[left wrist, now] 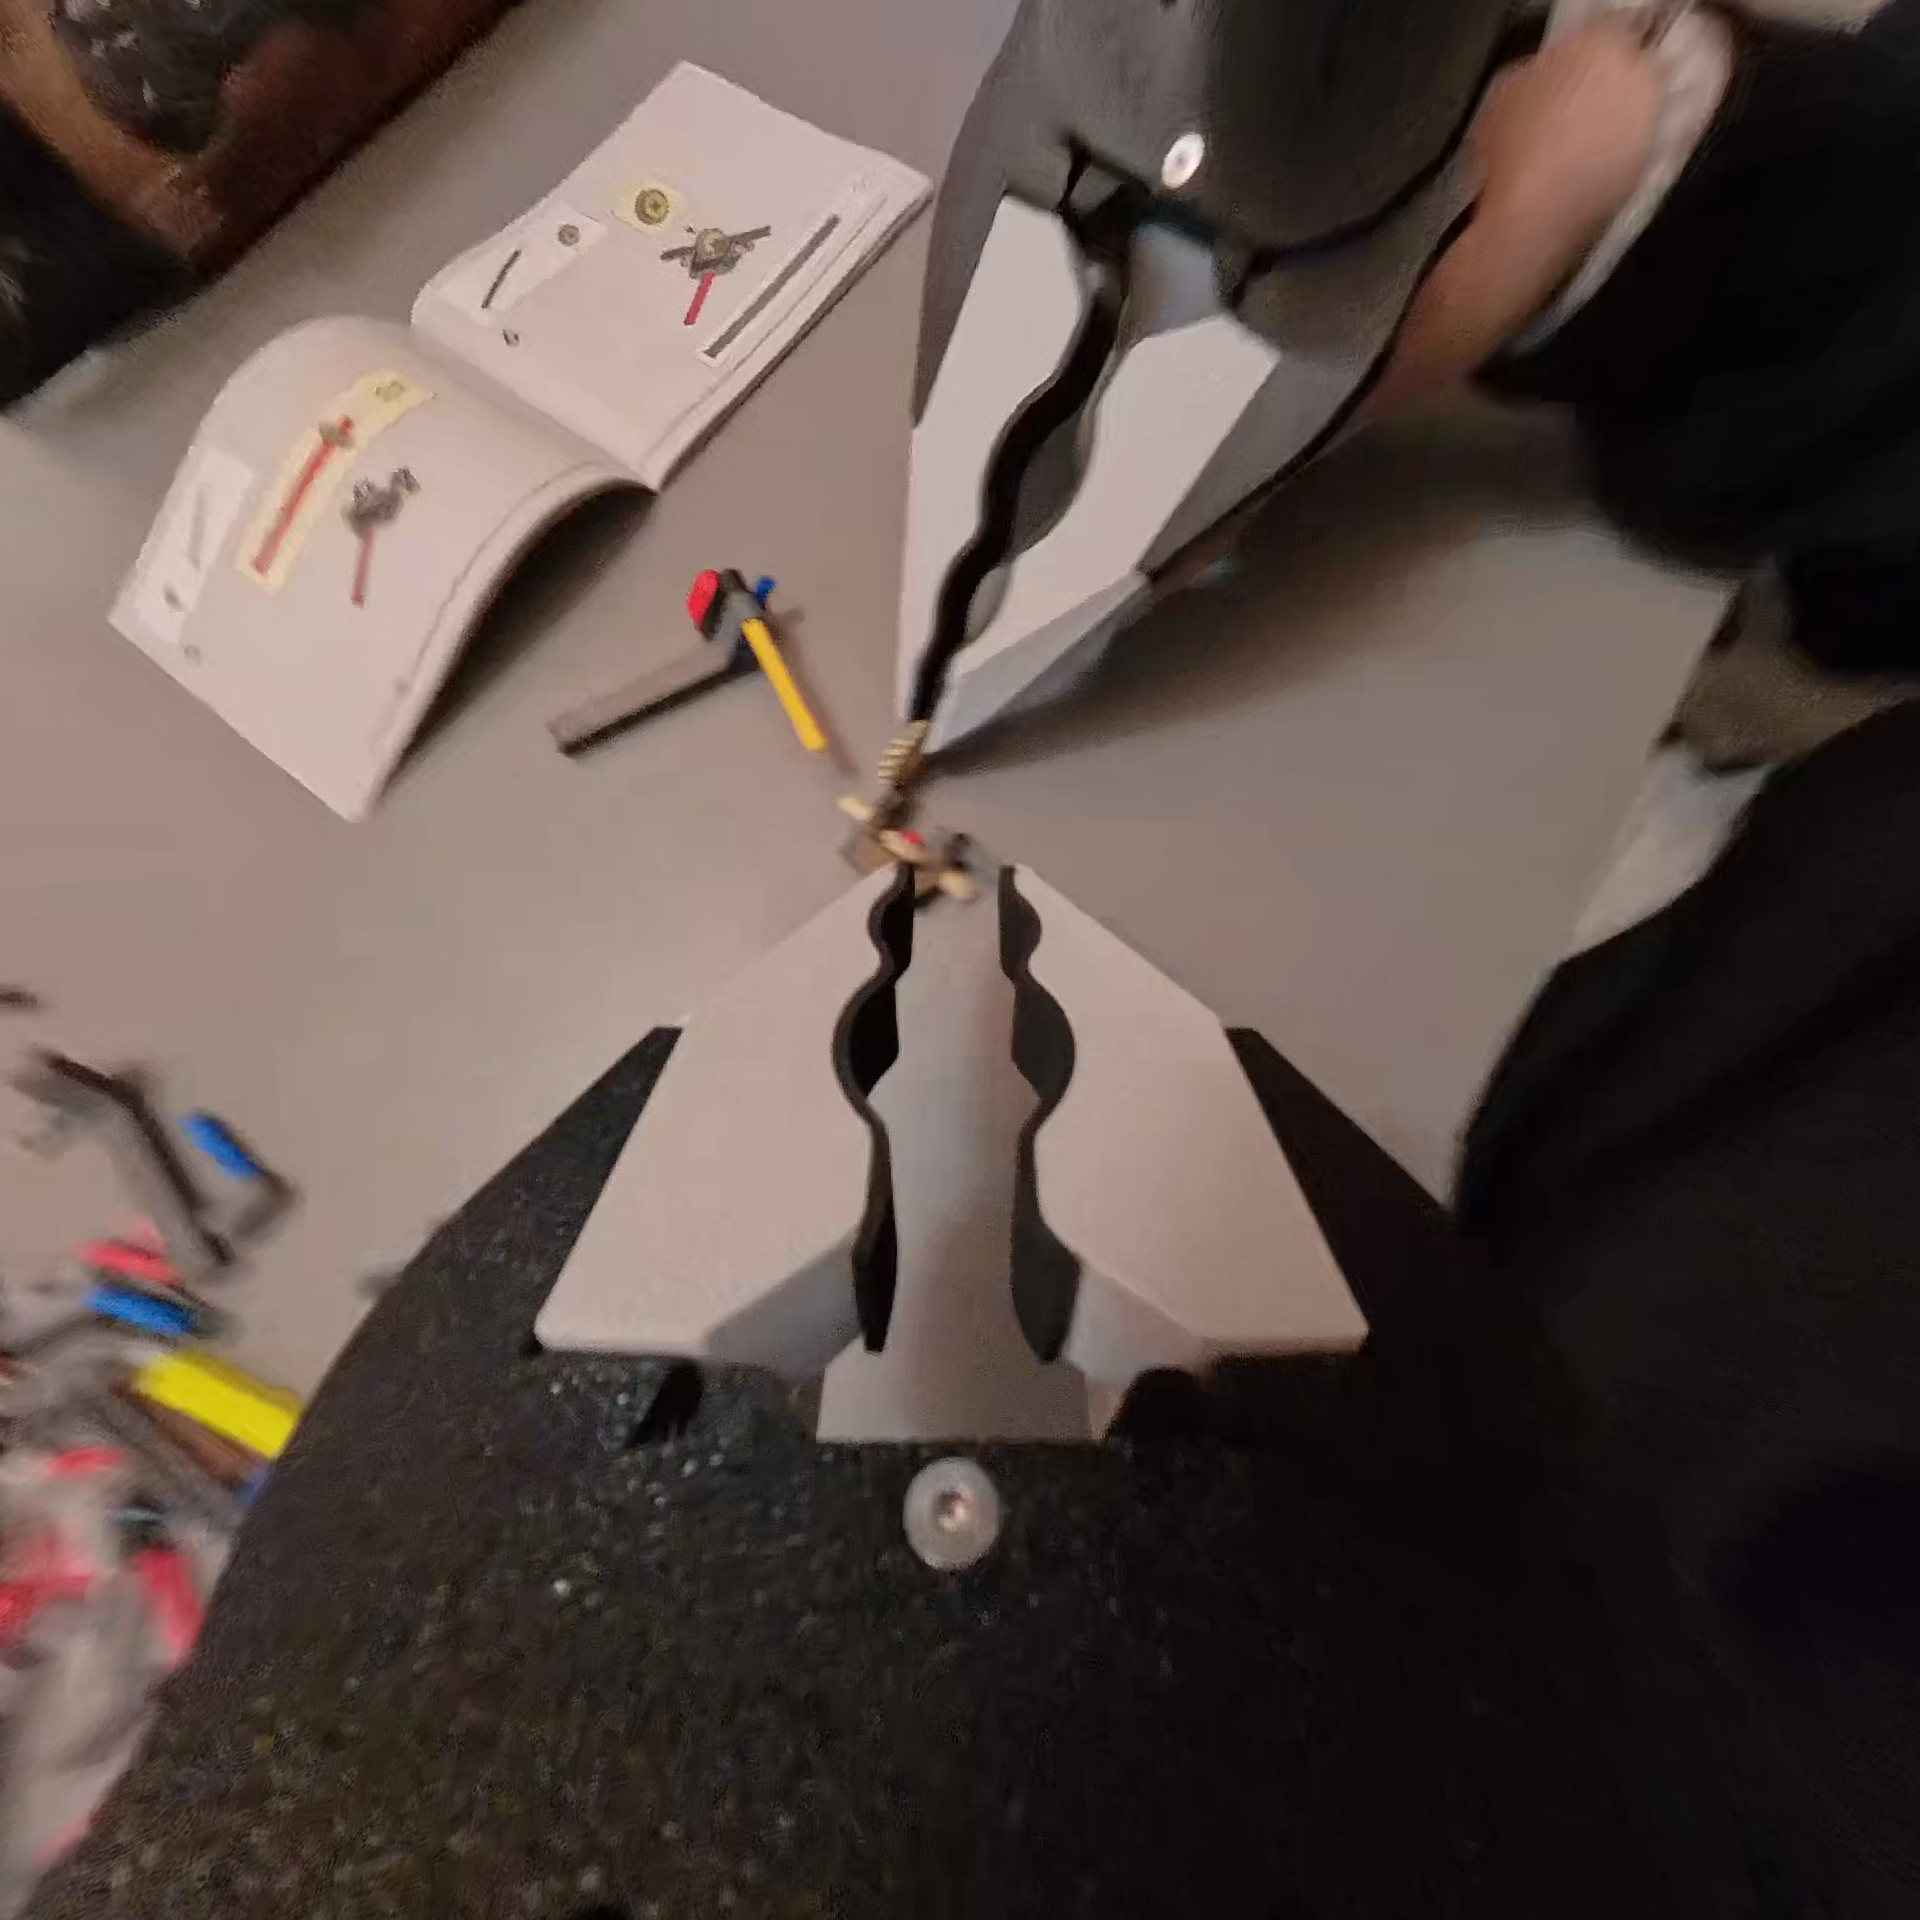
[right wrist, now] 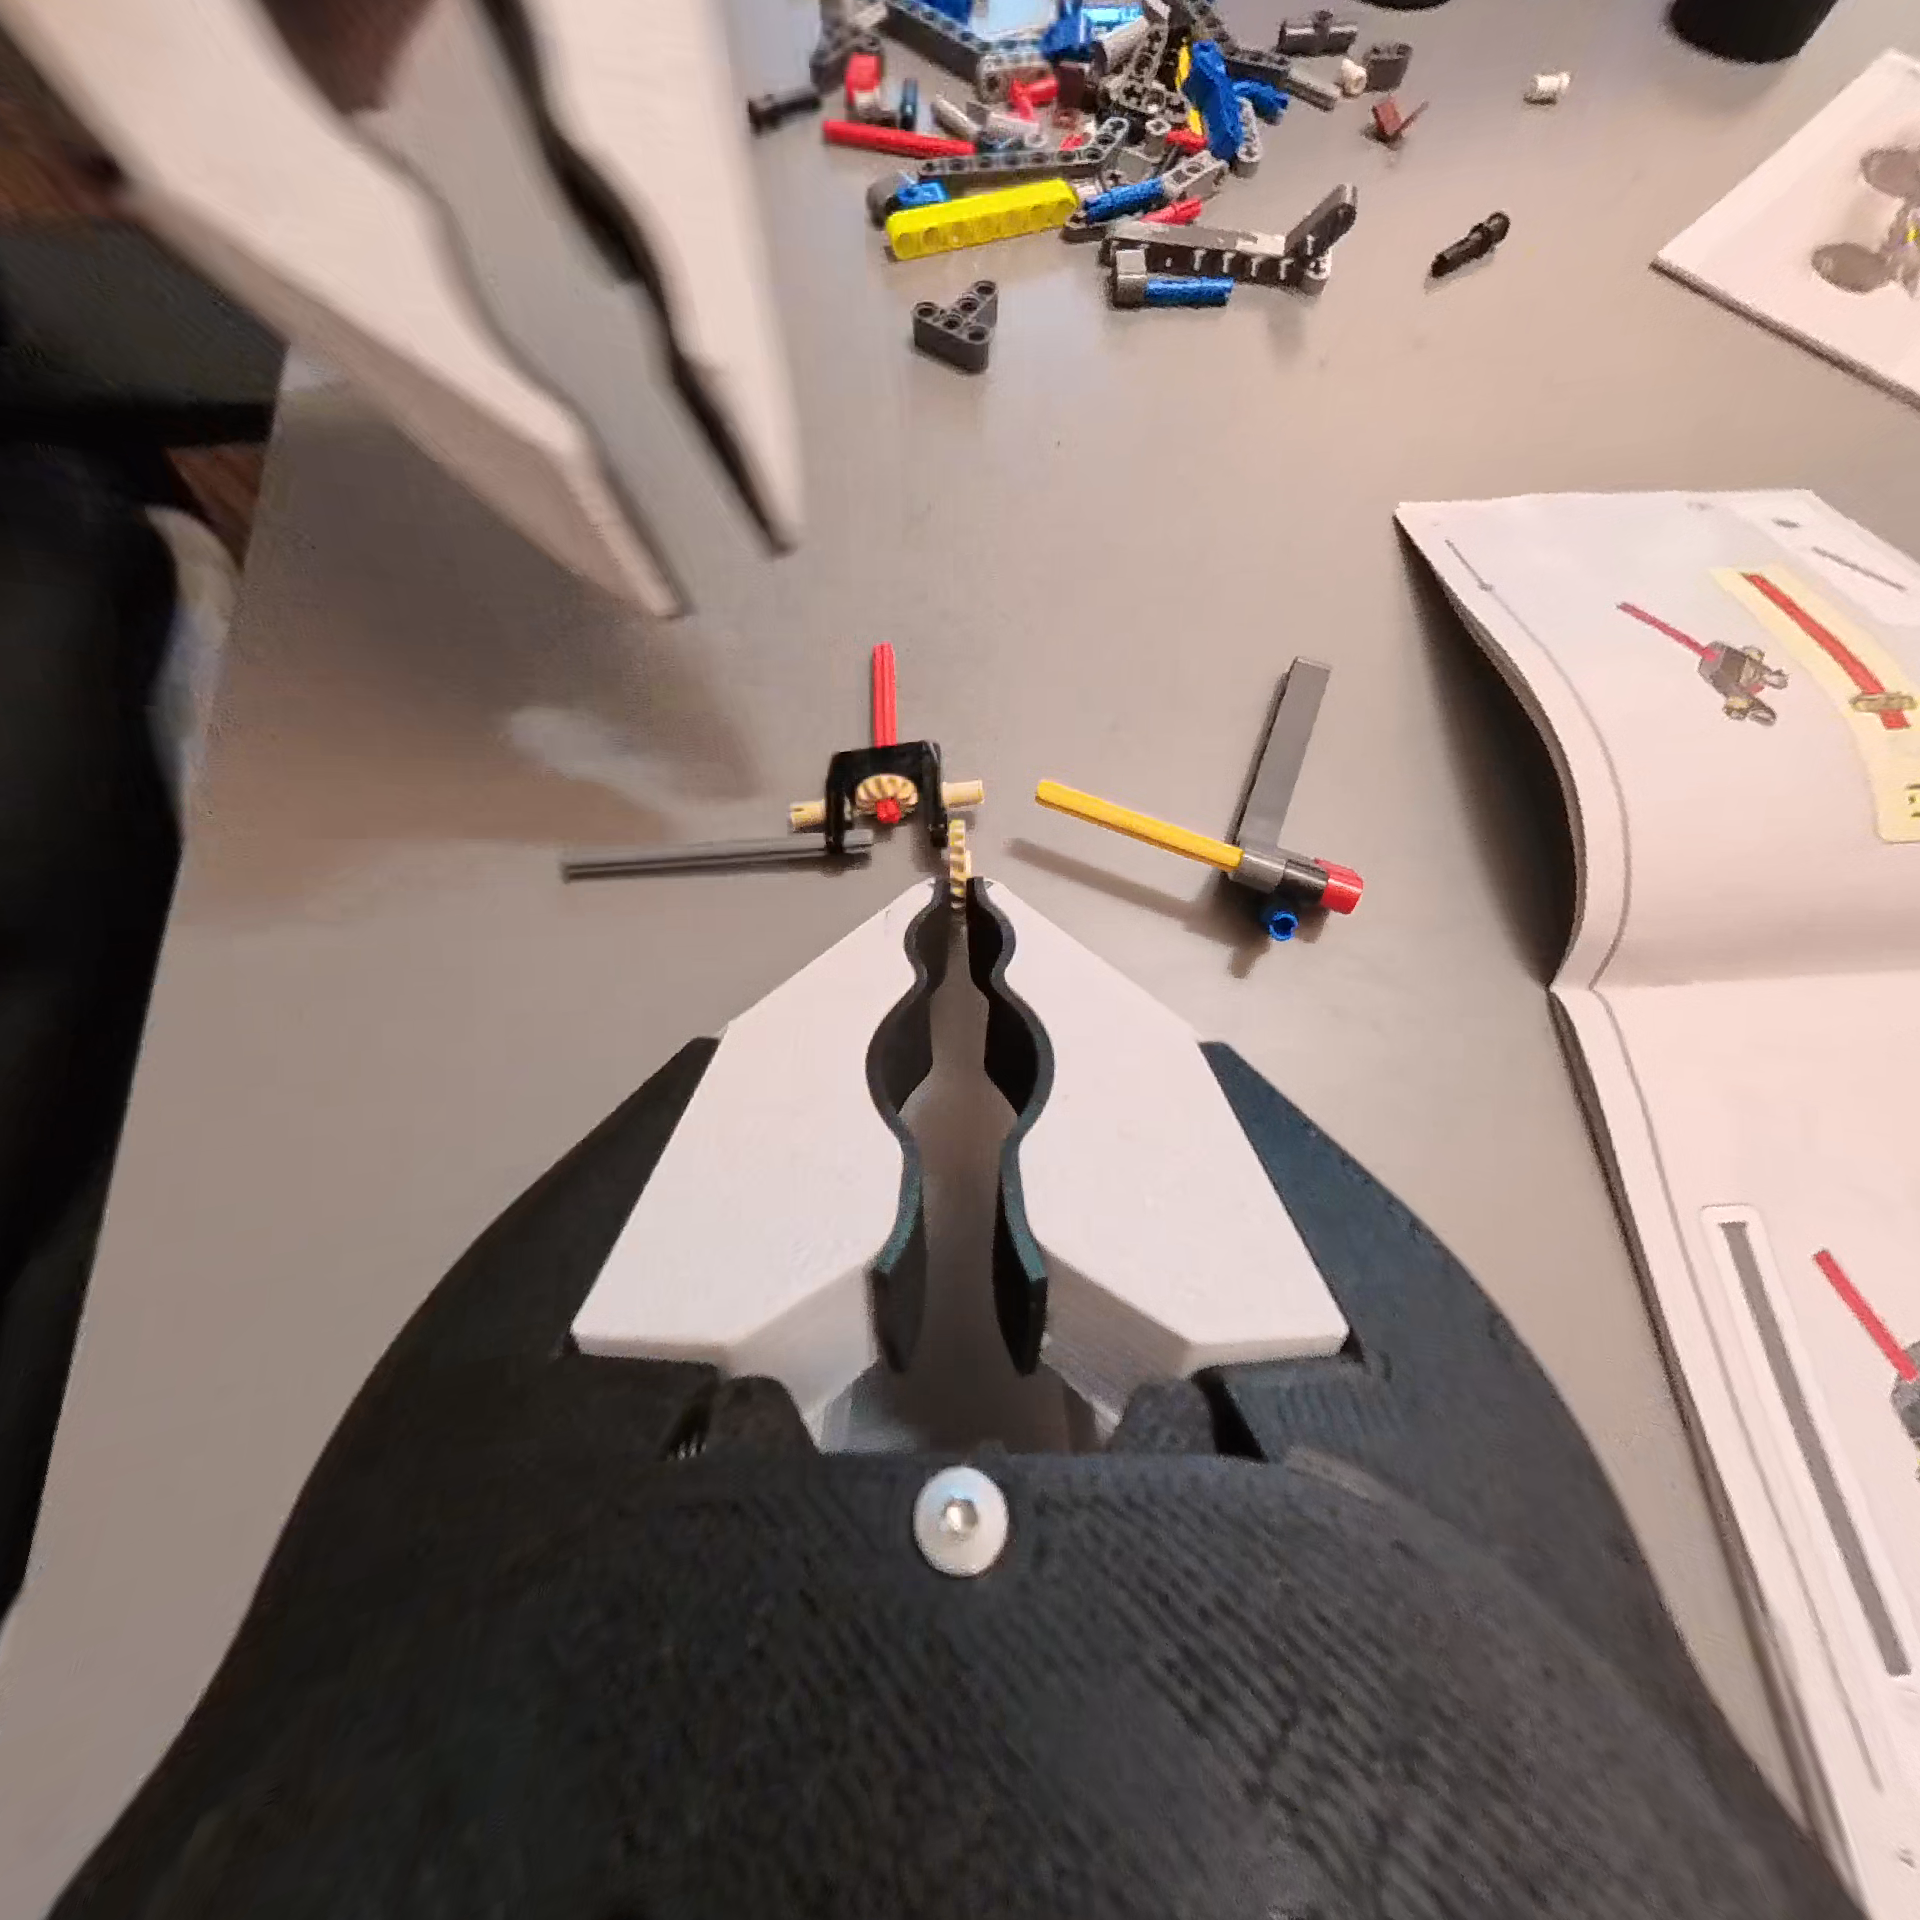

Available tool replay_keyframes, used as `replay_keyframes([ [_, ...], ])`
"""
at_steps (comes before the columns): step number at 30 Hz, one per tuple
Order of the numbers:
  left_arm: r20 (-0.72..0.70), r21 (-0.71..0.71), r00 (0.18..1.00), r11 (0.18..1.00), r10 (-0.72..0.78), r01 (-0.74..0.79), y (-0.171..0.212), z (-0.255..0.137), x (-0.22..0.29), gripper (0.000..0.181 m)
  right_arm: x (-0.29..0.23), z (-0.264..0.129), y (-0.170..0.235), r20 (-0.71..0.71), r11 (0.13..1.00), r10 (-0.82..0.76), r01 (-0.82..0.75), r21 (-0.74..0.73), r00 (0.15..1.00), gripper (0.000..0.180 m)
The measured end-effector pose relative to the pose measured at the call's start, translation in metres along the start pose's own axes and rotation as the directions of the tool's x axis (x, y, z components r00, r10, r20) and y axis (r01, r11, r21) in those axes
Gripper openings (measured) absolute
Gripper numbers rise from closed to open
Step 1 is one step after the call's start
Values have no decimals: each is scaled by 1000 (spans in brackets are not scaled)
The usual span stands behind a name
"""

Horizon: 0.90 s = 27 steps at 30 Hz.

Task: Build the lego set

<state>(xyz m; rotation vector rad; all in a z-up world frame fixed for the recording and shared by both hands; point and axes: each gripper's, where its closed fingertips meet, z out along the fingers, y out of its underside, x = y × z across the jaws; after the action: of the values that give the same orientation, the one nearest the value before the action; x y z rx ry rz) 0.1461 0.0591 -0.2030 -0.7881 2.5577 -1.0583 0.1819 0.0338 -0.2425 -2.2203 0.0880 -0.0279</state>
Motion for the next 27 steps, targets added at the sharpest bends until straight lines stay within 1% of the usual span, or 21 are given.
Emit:
replay_keyframes([
  [1,3,23,997,997,-74,74,2,-1,12,15,-2,1,0,8,1000,8,-8,0,1000,1],
  [2,6,13,993,993,-115,115,9,2,23,17,-5,2,-1,19,1000,4,-4,0,1000,1],
  [3,33,-26,992,992,-121,122,20,6,30,20,-7,2,-2,28,1000,1,-1,-1,1000,1],
  [5,131,-76,984,988,-121,131,36,16,27,31,-12,3,-2,52,1000,6,-6,-1,999,1],
  [7,140,-92,979,982,-150,164,43,24,30,32,-12,2,-2,41,1000,18,-18,-1,999,1],
  [9,149,-65,978,985,-149,160,42,29,30,27,-15,0,0,33,1000,30,-30,-1,999,1],
  [12,138,-45,980,988,-143,150,40,32,32,8,-21,-3,2,11,999,38,-38,1,999,1],
  [18,130,-29,982,989,-140,145,39,32,31,6,-27,-5,0,-47,999,43,-44,-16,998,1],
  [20,129,-17,982,990,-136,139,39,33,31,2,-28,-11,-2,-65,998,64,-64,0,996,0],
  [23,119,2,983,990,-143,144,38,33,30,2,-32,-15,-4,-83,993,110,-107,42,990,1],
  [27,111,22,982,988,-152,150,37,36,26,2,-38,-20,4,-160,992,126,-129,-6,979,1],
])
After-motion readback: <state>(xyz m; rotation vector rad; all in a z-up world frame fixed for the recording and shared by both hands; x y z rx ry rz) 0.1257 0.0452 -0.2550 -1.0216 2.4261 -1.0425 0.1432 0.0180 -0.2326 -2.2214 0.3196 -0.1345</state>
